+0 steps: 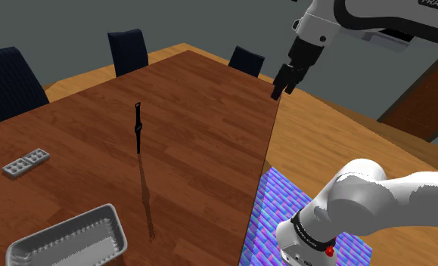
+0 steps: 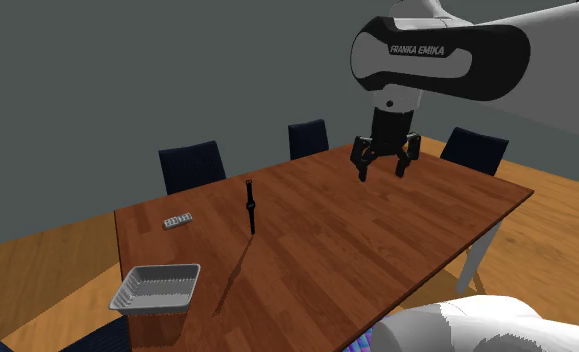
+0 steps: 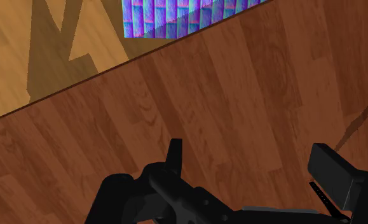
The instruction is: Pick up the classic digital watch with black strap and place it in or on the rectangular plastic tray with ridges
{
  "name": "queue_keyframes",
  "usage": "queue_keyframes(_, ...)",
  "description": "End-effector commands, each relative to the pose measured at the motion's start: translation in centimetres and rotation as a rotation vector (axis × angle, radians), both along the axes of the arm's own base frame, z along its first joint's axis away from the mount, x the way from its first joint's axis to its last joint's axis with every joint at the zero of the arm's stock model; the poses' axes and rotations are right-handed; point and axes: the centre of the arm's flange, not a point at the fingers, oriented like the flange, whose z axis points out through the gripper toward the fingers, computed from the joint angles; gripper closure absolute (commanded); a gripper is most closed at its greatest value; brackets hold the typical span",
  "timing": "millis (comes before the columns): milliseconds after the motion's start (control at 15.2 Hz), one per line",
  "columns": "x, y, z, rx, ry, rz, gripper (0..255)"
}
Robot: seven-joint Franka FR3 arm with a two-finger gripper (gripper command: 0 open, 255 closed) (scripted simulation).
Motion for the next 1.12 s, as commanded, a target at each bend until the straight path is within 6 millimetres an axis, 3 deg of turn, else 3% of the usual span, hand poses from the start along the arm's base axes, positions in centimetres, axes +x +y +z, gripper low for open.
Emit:
queue_keyframes(0, 0.0, 0.0, 0.0, 0.0, 0.0, 0.0, 0)
queue_keyframes(1056, 9.5, 8.0, -13.2, 0.149, -0.254, 0.186, 0)
